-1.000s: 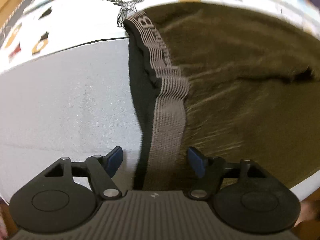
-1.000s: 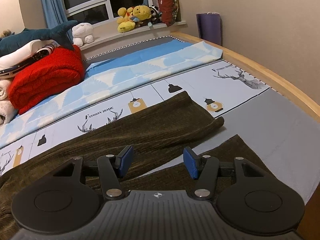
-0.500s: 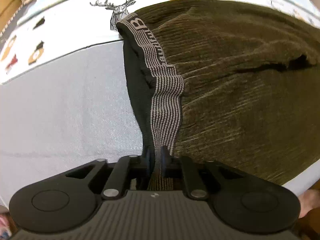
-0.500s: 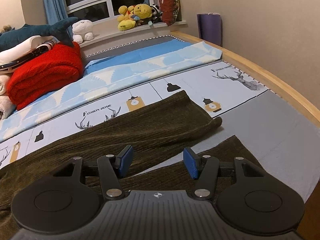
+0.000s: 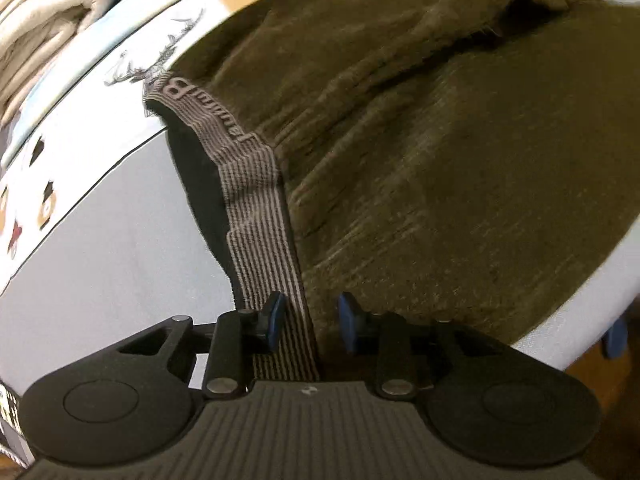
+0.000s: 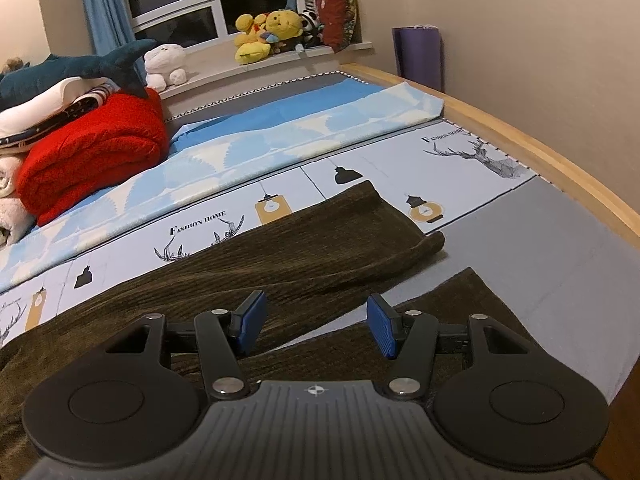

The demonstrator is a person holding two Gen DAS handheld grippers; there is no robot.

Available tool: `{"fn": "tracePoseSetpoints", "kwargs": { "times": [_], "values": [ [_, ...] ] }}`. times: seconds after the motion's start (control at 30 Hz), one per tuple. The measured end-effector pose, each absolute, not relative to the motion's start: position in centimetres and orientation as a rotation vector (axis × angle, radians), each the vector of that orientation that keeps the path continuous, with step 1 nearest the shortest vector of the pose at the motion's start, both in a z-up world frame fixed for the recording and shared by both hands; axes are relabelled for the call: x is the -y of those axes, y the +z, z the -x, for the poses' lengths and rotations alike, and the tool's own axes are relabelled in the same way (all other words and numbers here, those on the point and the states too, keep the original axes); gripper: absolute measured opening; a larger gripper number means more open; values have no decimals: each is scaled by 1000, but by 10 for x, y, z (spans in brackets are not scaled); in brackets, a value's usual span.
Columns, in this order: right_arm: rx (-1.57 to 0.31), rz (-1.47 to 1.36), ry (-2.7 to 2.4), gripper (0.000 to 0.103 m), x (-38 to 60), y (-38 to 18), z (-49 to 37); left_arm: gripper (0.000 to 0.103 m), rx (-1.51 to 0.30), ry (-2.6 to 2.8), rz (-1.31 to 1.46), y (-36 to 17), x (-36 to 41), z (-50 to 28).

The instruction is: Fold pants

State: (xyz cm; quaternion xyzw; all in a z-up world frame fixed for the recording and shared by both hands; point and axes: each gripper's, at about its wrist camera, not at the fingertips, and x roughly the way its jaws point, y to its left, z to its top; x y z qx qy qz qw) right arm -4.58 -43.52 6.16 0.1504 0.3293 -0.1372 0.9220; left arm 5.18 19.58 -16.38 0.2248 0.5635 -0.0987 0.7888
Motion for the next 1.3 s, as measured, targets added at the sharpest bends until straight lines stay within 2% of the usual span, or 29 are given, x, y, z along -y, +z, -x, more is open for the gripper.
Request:
{"fn": "tracePoseSetpoints", "kwargs": {
  "times": [0.13, 0.17, 0.27, 0.33, 0.5, 0.6, 0.63, 0.67, 0.83, 0.97, 1.1, 1.17, 1.3],
  "values": [
    [-671, -320, -279, 58, 438, 62, 47, 37, -1157, -294, -427, -144, -186, -43],
    [-672, -318, -278, 58, 439, 62, 47, 40, -1180, -324, -416, -147, -185, -44],
    [-674, -319, -276, 58, 440, 61, 48, 40, -1319, -317, -519, -177, -184, -40],
    [-673, -323, -274, 58, 440, 62, 49, 40, -1280, -319, -543, -171, -180, -40],
    [-664, -326, -264, 58, 439, 62, 48, 43, -1128, -272, -378, -134, -181, -52],
    [-661, -323, -259, 58, 437, 62, 45, 53, -1060, -225, -315, -118, -173, -65],
    [-661, -319, -257, 58, 436, 62, 44, 63, -1039, -202, -311, -113, -172, -72],
    [-663, -311, -256, 58, 434, 62, 43, 65, -1016, -179, -314, -110, -169, -74],
    [-653, -271, -244, 58, 426, 63, 36, 65, -924, -118, -274, -100, -156, -95],
    [-616, -255, -220, 58, 419, 67, 32, 70, -883, -114, -244, -89, -144, -101],
    [-576, -194, -203, 56, 408, 70, 26, 70, -877, -111, -215, -85, -134, -108],
    [-549, -165, -193, 52, 402, 72, 23, 70, -866, -97, -215, -87, -129, -113],
    [-497, -131, -191, 51, 393, 74, 15, 70, -898, -147, -168, -93, -126, -129]
  ]
}}
